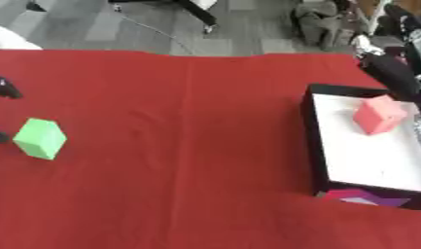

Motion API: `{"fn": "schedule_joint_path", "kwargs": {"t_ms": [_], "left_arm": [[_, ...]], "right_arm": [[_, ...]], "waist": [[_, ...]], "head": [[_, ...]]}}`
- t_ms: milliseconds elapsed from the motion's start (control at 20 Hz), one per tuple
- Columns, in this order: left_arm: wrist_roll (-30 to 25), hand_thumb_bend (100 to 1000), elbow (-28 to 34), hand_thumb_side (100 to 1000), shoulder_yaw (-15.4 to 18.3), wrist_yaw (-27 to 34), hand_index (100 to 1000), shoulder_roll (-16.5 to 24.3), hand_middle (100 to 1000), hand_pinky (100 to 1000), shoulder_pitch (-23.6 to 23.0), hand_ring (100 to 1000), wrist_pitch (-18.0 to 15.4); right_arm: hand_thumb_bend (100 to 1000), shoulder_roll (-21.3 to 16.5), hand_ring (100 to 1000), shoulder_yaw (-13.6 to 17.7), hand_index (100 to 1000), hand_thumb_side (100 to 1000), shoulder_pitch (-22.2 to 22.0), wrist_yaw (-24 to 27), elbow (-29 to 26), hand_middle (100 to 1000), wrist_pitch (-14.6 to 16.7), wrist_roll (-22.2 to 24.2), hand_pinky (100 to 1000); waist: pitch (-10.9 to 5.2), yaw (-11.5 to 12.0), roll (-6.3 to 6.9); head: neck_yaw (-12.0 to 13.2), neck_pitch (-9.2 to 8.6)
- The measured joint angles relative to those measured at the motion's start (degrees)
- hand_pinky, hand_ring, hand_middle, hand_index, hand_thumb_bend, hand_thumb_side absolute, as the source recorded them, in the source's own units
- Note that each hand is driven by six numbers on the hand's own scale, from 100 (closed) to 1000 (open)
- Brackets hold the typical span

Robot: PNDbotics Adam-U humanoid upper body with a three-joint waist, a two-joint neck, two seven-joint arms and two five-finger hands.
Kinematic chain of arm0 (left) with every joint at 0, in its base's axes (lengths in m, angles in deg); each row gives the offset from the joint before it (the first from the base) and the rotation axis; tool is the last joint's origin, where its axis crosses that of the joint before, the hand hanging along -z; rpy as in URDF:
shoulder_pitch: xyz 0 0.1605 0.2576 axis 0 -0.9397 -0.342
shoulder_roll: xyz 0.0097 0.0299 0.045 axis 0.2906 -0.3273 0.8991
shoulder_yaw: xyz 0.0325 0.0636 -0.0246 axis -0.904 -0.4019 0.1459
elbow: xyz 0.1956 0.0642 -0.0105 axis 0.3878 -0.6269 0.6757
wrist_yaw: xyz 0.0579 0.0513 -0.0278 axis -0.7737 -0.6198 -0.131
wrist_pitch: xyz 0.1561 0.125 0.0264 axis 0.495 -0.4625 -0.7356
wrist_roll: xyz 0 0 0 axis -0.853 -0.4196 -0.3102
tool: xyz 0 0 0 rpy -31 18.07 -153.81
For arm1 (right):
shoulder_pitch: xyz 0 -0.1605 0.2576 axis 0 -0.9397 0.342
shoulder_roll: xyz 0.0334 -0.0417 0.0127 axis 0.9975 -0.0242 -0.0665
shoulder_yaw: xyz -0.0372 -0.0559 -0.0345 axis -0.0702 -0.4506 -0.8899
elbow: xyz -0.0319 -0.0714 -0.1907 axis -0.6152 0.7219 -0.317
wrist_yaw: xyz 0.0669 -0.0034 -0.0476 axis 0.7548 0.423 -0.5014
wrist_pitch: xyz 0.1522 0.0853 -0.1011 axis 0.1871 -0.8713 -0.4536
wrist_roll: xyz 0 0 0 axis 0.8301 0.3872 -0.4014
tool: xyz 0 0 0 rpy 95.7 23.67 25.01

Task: Pick up the objects with one hand, pass them to the other hand, and then place them into the box on the other side of the table.

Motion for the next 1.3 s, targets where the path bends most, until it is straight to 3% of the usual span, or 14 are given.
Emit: {"fn": "schedule_joint_path", "kwargs": {"t_ms": [300, 850, 1300], "left_arm": [[-2.3, 597, -3.1, 100, -2.0, -3.0, 852, -1.1, 803, 962, 3.0, 903, -3.2], [-2.6, 692, -9.1, 125, -4.4, -4.5, 869, -3.3, 818, 993, 6.1, 917, -5.5], [-2.6, 680, -16.1, 115, -4.5, -10.3, 870, -6.3, 818, 991, 8.3, 916, -8.0]], "right_arm": [[100, 0.0, 1000, -0.2, 1000, 648, 0.0, 0.0, 0.7, 901, -0.4, 0.0, 906], [100, 0.1, 1000, -0.4, 1000, 661, 0.0, 0.3, 1.0, 893, -1.0, -0.3, 906], [100, 0.6, 1000, -0.7, 997, 673, 0.0, 0.8, 1.0, 887, -1.5, -0.7, 907]], "waist": [[0.0, -0.1, -0.01], [0.01, -0.1, -0.34], [0.5, -0.2, -0.92]], "head": [[1.3, 0.0], [1.4, -0.05], [1.4, -0.08]]}}
